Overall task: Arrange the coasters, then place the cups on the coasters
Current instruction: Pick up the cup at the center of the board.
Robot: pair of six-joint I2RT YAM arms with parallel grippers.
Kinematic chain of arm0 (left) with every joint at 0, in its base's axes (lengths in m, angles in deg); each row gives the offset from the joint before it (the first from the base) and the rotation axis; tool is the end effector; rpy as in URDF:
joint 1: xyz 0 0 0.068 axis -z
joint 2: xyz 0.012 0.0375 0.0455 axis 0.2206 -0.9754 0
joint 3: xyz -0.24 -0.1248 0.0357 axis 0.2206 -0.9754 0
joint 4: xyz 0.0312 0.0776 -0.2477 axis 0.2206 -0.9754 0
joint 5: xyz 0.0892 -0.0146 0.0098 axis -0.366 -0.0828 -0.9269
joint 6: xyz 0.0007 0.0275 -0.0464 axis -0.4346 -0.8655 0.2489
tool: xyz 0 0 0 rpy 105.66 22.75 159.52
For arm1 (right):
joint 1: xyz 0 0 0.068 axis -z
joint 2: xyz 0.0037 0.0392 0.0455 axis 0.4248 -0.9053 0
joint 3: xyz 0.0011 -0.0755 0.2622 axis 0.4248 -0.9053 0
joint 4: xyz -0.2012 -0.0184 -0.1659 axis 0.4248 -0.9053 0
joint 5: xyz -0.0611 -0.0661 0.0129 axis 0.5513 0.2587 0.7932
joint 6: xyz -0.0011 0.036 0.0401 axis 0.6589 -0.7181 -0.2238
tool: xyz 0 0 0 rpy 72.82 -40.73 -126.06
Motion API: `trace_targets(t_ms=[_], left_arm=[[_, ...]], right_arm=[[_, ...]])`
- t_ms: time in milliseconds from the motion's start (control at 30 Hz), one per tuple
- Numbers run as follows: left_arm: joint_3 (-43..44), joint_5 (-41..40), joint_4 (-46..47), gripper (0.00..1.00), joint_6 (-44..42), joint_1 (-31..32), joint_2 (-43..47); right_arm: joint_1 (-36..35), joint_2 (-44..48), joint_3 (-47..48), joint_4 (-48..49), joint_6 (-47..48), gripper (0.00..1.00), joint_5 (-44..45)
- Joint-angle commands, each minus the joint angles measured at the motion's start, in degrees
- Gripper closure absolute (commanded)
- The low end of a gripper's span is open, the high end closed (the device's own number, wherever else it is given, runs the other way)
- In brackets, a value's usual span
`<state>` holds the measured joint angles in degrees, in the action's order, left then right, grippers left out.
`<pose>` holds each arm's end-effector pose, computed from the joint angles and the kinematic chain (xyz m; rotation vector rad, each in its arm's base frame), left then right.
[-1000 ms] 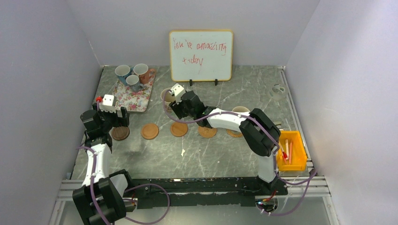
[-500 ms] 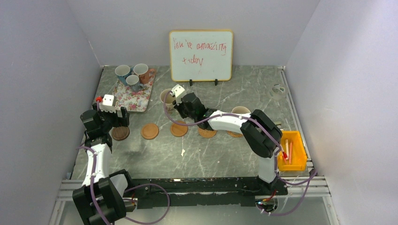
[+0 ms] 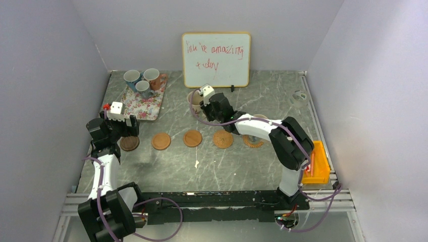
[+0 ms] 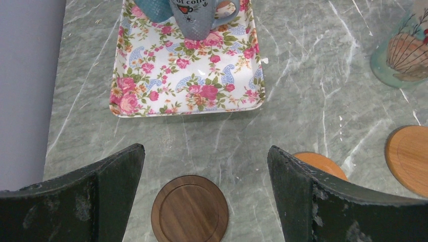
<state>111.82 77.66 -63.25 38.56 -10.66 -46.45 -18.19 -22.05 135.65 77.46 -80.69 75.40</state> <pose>0.1991 0.0672 0.2319 0.1366 1.8684 -0.0760 0.3053 0.2820 0.2119 -0.7296 1.9093 0.3215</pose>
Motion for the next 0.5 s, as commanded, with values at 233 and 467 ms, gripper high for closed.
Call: trace_targets(t_ms=[233,467], left_arm=[[0.5,2.4,2.0,0.04,0.6,-0.3,-0.3],[0.5,2.5,2.1,0.04,0.6,-0.4,-0.3]], right_arm=[[3.0,0.5,6.6,-5.6,-1.3,0.64,-6.6],[3.1,-0.9,6.9,-4.9,-0.7,0.60,-4.1]])
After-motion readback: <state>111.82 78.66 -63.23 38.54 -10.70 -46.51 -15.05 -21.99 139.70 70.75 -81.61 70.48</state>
